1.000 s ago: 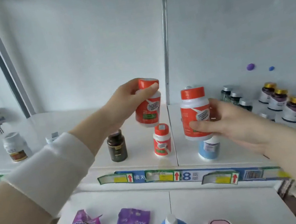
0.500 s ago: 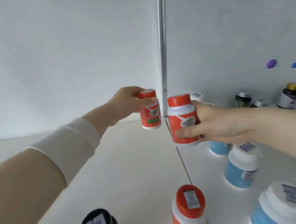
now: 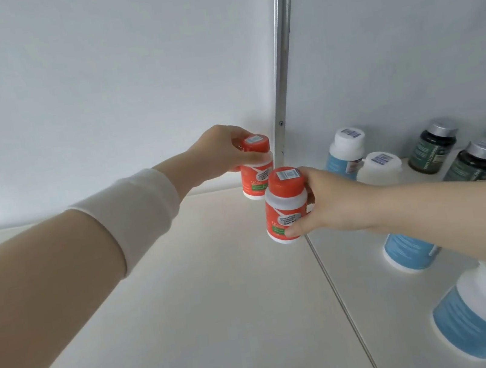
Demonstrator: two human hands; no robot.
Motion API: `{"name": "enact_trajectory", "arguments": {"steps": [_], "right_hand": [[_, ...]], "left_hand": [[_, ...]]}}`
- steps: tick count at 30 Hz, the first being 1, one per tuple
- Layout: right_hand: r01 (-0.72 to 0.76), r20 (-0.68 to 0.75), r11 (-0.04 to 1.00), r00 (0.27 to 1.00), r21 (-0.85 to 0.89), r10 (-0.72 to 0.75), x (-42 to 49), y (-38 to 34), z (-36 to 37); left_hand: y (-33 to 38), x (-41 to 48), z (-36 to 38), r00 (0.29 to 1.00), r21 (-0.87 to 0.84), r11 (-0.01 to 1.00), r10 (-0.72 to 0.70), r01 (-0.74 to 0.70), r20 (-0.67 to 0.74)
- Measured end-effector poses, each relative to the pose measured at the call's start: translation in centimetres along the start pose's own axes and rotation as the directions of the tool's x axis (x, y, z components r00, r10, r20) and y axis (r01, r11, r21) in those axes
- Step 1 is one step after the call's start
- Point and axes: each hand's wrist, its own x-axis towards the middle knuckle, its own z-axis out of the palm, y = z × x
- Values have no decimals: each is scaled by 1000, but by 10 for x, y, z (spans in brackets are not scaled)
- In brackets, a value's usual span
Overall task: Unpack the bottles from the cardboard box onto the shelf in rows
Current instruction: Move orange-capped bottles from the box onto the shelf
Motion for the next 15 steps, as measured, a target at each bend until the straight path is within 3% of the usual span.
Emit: {"name": "enact_trajectory", "arguments": {"steps": [15], "right_hand": [[-55,-18,993,998,-106,54,21,6,3]], "left_hand": [[-12,10,11,999,14,1000,20,-21,42]]}}
